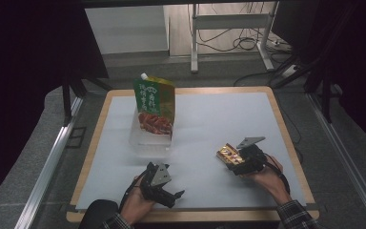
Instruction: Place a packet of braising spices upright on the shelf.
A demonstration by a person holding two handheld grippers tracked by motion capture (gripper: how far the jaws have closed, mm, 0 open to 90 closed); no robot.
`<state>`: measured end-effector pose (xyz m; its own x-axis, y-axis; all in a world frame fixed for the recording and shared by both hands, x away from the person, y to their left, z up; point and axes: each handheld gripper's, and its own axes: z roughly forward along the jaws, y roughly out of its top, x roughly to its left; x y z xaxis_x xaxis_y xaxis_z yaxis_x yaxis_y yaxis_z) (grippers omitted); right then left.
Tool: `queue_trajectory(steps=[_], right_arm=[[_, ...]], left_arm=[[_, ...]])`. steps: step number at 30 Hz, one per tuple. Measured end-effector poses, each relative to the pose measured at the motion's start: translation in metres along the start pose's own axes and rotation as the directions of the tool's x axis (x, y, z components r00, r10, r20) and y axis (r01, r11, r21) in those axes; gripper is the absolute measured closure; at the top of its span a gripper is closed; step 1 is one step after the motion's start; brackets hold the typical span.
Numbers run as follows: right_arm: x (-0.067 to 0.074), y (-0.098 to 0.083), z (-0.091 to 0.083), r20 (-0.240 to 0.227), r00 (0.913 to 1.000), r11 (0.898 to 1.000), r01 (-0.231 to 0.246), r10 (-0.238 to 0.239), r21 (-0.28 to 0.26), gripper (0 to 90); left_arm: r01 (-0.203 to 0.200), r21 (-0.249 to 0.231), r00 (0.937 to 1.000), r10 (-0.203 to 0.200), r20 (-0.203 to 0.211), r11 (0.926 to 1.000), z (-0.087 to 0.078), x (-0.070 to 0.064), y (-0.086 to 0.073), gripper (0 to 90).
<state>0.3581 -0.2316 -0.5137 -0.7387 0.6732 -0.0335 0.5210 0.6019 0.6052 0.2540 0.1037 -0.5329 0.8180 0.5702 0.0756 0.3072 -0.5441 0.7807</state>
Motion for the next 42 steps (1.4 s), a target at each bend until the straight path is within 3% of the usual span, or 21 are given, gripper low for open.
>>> queue_trajectory(steps=[6, 10, 16, 23, 32, 35, 39, 42], right_arm=[[-0.003, 0.008, -0.001, -0.027, 0.9996, 1.0, -0.012, 0.012, 0.02, 21.1], [-0.008, 0.015, -0.004, -0.033, 0.9988, 0.998, -0.033, 0.035, 0.06, 21.4], [-0.011, 0.029, -0.003, -0.042, 0.9989, 0.989, -0.014, 0.02, 0.149, 21.4], [-0.01, 0.048, 0.009, -0.052, 0.9986, 0.967, 0.006, 0.007, 0.254, 21.5], [-0.006, 0.061, 0.029, -0.034, 0.9994, 0.928, 0.022, -0.01, 0.372, 22.9], [-0.003, 0.065, 0.03, -0.018, 0.9995, 0.922, 0.03, -0.025, 0.386, 29.3], [-0.001, 0.066, 0.029, -0.005, 0.9998, 0.918, 0.018, -0.017, 0.396, 31.2], [-0.001, 0.067, 0.023, -0.012, 0.9999, 0.931, 0.013, -0.01, 0.364, 31.3]], left_arm=[[-0.001, 0.001, 1.0, 0.001, 0.0, 1.0, 0.001, 0.0, 0.0, 0.0], [-0.003, 0.005, 1.0, 0.003, 0.0, 1.0, 0.001, 0.0, 0.0, 0.0], [-0.004, 0.006, 1.0, 0.004, 0.0, 1.0, 0.001, 0.0, 0.0, 0.0], [-0.004, 0.002, 1.0, 0.004, 0.005, 1.0, 0.001, -0.001, 0.0, 0.0], [-0.006, 0.006, 1.0, 0.006, 0.006, 1.0, 0.001, -0.001, 0.0, 0.0], [-0.007, 0.007, 0.9999, 0.007, 0.008, 1.0, 0.001, -0.001, 0.0, 0.0], [-0.006, 0.004, 1.0, 0.006, 0.007, 1.0, 0.0, -0.001, 0.0, 0.0], [-0.005, 0.002, 1.0, 0.005, 0.003, 1.0, 0.0, 0.0, 0.0, 0.0]])
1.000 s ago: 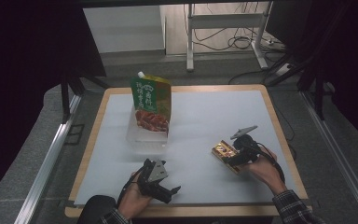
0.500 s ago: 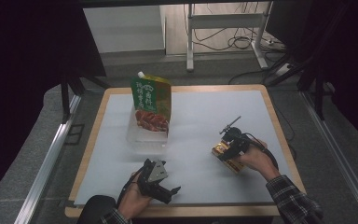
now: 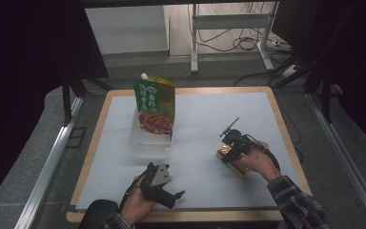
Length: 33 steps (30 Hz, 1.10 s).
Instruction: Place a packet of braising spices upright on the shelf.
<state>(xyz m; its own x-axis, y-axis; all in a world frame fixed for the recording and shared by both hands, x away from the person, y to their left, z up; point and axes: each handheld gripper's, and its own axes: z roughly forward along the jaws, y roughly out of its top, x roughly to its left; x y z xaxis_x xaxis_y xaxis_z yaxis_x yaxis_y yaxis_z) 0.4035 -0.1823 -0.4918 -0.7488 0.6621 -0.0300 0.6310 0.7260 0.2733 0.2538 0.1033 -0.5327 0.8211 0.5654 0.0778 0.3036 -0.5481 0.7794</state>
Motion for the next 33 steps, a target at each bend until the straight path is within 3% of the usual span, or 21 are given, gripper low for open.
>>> queue_trajectory(steps=[8, 14, 15, 18, 19, 25, 31, 33], right_arm=[[0.001, -0.004, -0.017, -0.012, 0.9998, 0.993, 0.017, -0.018, -0.116, 31.6], [0.005, -0.005, -0.026, -0.019, 0.9989, 0.979, 0.038, -0.043, -0.2, 31.6], [0.007, -0.005, -0.029, -0.022, 0.9987, 0.972, 0.041, -0.047, -0.232, 31.7], [0.008, -0.004, -0.031, -0.028, 0.9982, 0.965, 0.044, -0.053, -0.259, 31.7], [0.008, -0.003, -0.034, -0.027, 0.9979, 0.956, 0.049, -0.059, -0.29, 31.7], [0.011, 0.0, -0.039, -0.037, 0.9974, 0.936, 0.046, -0.063, -0.349, 31.7], [0.014, 0.004, -0.045, -0.051, 0.9958, 0.906, 0.047, -0.076, -0.422, 31.8], [0.017, 0.008, -0.047, -0.054, 0.9947, 0.891, 0.055, -0.088, -0.45, 31.8]], left_arm=[[0.008, -0.008, 1.0, -0.008, -0.003, 0.9999, -0.002, 0.001, 0.0, 0.0], [0.017, -0.02, 0.9998, -0.017, -0.004, 0.9997, -0.003, 0.002, 0.0, 0.0], [0.019, -0.021, 0.9998, -0.019, -0.003, 0.9996, -0.004, 0.002, 0.0, 0.0], [0.018, -0.02, 0.9998, -0.018, -0.001, 0.9996, -0.004, 0.002, 0.0, 0.0], [0.017, -0.02, 0.9999, -0.017, 0.0, 0.9997, -0.004, 0.001, 0.0, 0.0], [0.013, -0.018, 0.9999, -0.013, -0.003, 0.9997, -0.005, 0.001, 0.001, 0.0], [0.02, -0.02, 0.9998, -0.02, -0.001, 0.9996, -0.006, 0.002, 0.0, 0.0], [0.023, -0.021, 0.9997, -0.023, -0.002, 0.9995, -0.008, 0.0, -0.002, 0.0]])
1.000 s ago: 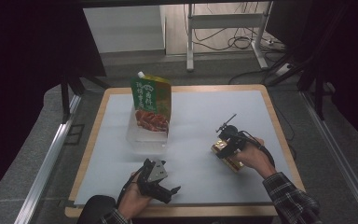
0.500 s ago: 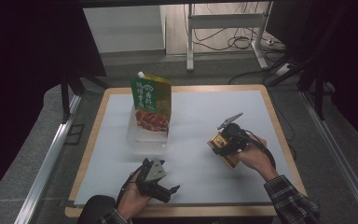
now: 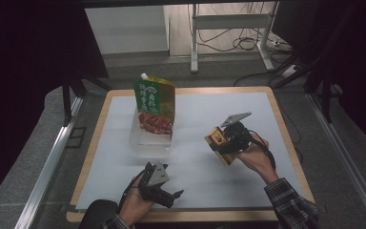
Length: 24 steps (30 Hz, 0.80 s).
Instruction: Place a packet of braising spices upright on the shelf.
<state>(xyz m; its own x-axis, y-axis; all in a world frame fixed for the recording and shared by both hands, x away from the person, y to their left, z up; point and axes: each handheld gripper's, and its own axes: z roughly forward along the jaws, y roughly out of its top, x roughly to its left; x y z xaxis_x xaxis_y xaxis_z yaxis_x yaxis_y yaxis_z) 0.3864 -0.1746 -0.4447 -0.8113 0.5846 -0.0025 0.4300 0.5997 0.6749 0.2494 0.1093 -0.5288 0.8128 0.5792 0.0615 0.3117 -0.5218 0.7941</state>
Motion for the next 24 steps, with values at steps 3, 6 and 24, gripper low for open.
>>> queue_trajectory(steps=[3, 6, 24], right_arm=[[0.002, 0.004, 0.0, -0.004, 1.0, 1.0, 0.004, -0.004, -0.019, 31.9], [0.005, 0.01, 0.001, -0.007, 0.9998, 0.999, 0.015, -0.016, -0.052, 31.8], [0.017, 0.037, 0.007, -0.022, 0.9984, 0.975, 0.047, -0.053, -0.218, 31.9]], left_arm=[[0.001, -0.004, 1.0, -0.001, 0.0, 1.0, -0.001, 0.0, 0.0, 0.0], [0.007, -0.009, 1.0, -0.007, -0.003, 0.9999, -0.003, 0.0, -0.001, 0.0], [0.011, -0.003, 0.9998, -0.011, -0.014, 0.9999, -0.007, -0.001, -0.004, 0.0]])
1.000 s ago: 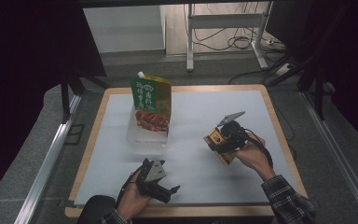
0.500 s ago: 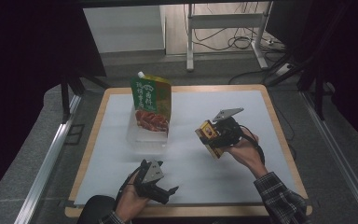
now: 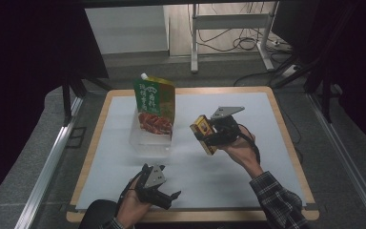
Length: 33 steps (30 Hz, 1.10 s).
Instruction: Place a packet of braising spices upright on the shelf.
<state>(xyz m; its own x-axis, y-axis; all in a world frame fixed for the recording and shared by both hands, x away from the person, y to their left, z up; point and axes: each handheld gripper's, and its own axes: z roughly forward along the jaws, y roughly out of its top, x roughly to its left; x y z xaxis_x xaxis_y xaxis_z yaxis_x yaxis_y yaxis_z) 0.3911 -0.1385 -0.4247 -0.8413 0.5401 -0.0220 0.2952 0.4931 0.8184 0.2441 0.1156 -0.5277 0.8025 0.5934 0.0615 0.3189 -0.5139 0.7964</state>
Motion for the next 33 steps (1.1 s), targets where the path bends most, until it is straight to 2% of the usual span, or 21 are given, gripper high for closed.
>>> queue_trajectory(steps=[6, 11, 20, 33], right_arm=[[0.005, 0.011, 0.009, -0.008, 0.9998, 0.998, 0.02, -0.02, -0.063, 31.9], [0.009, 0.016, 0.016, -0.02, 0.9994, 0.995, 0.027, -0.029, -0.092, 31.9], [0.02, 0.033, 0.032, -0.054, 0.9971, 0.985, 0.044, -0.054, -0.165, 31.9], [0.035, 0.048, 0.06, -0.094, 0.9945, 0.978, 0.027, -0.047, -0.207, 32.0]], left_arm=[[-0.001, 0.003, 1.0, 0.001, -0.006, 1.0, -0.001, 0.0, -0.001, 0.0], [-0.003, 0.008, 1.0, 0.003, -0.009, 1.0, -0.001, 0.0, -0.001, 0.0], [-0.006, 0.013, 0.9999, 0.006, -0.008, 0.9999, 0.0, 0.0, -0.001, 0.0], [-0.009, 0.006, 1.0, 0.009, 0.0, 0.9999, -0.001, -0.001, -0.001, 0.0]])
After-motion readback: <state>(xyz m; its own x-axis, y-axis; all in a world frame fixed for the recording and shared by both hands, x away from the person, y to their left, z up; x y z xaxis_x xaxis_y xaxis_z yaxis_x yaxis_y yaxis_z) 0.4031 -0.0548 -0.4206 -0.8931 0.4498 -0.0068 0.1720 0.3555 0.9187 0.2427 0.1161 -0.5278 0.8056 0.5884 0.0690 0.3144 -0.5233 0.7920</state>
